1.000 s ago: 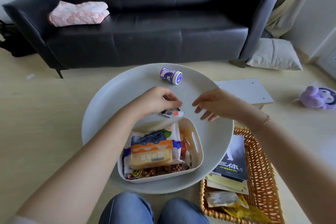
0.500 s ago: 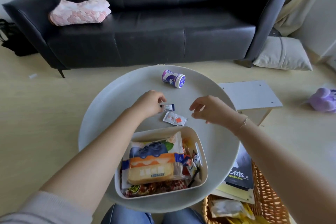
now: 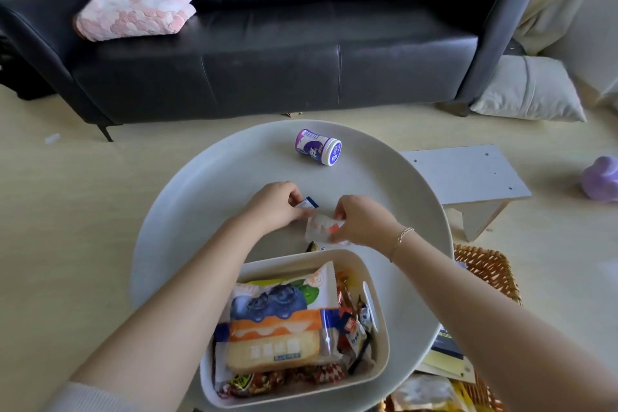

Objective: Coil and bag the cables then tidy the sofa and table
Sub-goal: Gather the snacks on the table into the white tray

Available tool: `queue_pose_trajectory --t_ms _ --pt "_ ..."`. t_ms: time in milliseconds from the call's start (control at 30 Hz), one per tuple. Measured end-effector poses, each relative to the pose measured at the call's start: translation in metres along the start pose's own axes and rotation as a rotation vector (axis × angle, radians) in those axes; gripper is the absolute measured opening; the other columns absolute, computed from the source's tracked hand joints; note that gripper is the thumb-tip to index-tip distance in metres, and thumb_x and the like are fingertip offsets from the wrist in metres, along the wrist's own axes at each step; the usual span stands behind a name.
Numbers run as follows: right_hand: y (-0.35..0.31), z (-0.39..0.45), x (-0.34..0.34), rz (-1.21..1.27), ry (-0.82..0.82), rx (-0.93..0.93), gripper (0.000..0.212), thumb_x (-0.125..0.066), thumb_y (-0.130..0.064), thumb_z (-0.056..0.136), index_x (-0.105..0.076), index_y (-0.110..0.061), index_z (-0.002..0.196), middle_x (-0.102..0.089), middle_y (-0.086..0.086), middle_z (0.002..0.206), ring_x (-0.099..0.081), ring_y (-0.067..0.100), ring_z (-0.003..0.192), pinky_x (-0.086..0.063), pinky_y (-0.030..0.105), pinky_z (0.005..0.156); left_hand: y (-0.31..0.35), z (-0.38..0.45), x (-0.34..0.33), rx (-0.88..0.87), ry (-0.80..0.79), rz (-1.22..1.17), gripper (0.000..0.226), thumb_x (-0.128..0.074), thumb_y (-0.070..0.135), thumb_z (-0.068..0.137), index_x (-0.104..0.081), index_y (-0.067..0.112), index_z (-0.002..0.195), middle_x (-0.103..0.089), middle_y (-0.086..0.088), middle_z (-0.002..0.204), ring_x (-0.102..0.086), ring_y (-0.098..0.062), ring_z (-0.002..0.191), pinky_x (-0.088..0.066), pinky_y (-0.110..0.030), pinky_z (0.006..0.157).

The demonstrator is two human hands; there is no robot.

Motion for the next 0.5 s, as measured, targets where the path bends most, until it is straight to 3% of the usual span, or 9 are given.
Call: queue_pose_trajectory --t_ms 67,167,267,400,500 --pt "0.012 -0.004 0.012 0.084 0.093 -0.048 0.019 -0.069 -0.021 0.081 -0.055 -0.016 0.093 -0.055 -0.001 0.080 -0.053 0.021 0.078 -0.038 0.027 0.055 0.007 -0.011 0.002 -0.040 -0.055 -0.085 0.029 -0.081 0.027 0.078 -0.064 0.018 0.100 -0.065 -0.002 0.097 -0.057 -0.014 0.082 -0.049 -0.028 0.079" --pt "0.032 -0.015 0.031 0.159 0.209 -0.100 0.017 -0.067 -0.017 0.078 -0.052 -0.016 0.086 -0.058 0.002 0.083 -0.055 0.023 0.075 -0.036 0.027 0.051 0.030 -0.030 -0.014 -0.165 -0.236 -0.043 0.029 -0.082 0.019 0.077 -0.068 0.016 0.102 -0.062 0.007 0.089 -0.058 -0.008 0.083 -0.045 -0.016 0.071" --pt "0.046 -0.028 0.041 0.203 0.261 -0.142 0.018 -0.067 -0.013 0.079 -0.055 -0.013 0.092 -0.062 0.005 0.088 -0.054 0.020 0.070 -0.042 0.029 0.053 0.042 -0.041 -0.035 -0.226 -0.339 0.108 0.020 -0.066 0.003 0.085 -0.069 0.016 0.099 -0.061 0.001 0.098 -0.060 -0.017 0.092 -0.048 -0.024 0.080" --pt "0.046 -0.044 0.051 0.321 0.291 -0.117 0.021 -0.067 -0.010 0.085 -0.051 -0.013 0.099 -0.064 0.007 0.093 -0.056 0.019 0.062 -0.048 0.031 0.048 0.043 -0.043 -0.039 -0.250 -0.336 0.167 0.025 -0.055 -0.005 0.081 -0.064 0.018 0.082 -0.067 -0.004 0.097 -0.058 -0.019 0.086 -0.045 -0.024 0.072" --pt "0.040 -0.064 0.062 0.445 0.318 -0.073 0.030 -0.066 -0.008 0.087 -0.048 -0.017 0.108 -0.066 0.009 0.098 -0.062 0.025 0.060 -0.054 0.035 0.047 0.044 -0.043 -0.034 -0.269 -0.292 0.197 0.016 -0.063 0.005 0.084 -0.065 0.014 0.097 -0.065 -0.003 0.099 -0.054 -0.014 0.082 -0.041 -0.022 0.066"
Point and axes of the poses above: each hand's wrist, its own z-axis towards the middle knuckle, its own x-axis out of the back of the hand, y = z × x, the point moved 9 cm from there along z, towards the middle knuckle
